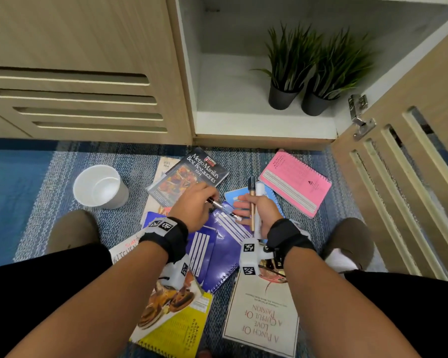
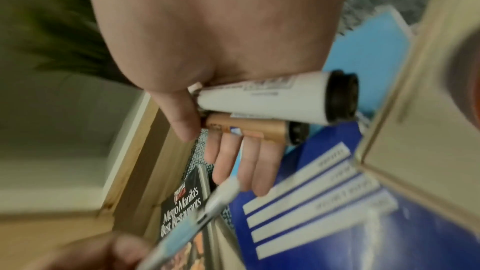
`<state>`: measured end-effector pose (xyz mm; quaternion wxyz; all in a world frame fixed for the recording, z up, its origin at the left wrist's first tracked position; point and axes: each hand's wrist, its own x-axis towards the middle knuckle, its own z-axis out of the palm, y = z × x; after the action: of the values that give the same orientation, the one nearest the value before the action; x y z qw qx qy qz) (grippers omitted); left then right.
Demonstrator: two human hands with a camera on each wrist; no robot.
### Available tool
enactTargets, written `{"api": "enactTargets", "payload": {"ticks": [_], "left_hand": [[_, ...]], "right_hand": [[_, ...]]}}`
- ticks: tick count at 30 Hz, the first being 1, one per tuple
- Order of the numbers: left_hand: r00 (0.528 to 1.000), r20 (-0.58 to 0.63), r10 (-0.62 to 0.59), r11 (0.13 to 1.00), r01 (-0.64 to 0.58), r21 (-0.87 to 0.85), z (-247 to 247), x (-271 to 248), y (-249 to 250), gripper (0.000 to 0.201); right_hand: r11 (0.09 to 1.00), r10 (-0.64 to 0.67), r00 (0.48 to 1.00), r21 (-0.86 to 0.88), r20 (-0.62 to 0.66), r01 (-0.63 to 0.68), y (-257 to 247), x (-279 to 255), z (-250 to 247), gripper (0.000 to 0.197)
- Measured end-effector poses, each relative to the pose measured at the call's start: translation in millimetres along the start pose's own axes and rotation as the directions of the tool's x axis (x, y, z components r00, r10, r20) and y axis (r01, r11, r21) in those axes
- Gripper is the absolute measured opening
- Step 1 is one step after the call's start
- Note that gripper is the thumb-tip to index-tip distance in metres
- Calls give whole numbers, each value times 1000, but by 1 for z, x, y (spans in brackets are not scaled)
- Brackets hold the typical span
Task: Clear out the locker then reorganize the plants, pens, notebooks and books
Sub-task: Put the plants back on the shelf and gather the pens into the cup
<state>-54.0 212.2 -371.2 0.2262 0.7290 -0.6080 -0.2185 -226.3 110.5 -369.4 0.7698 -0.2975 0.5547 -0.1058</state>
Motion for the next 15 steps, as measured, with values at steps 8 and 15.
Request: {"api": "enactTargets", "payload": {"ticks": [8, 15], "left_hand": [[996, -81, 41, 999, -38, 34, -22, -16, 8, 31], [758, -432, -489, 775, 605, 184, -64, -40, -50, 50]], "right_hand": [[950, 122, 943, -312, 308, -21, 6, -26, 51, 9], [936, 102, 968, -351, 229, -16, 14, -24, 61, 18]]}}
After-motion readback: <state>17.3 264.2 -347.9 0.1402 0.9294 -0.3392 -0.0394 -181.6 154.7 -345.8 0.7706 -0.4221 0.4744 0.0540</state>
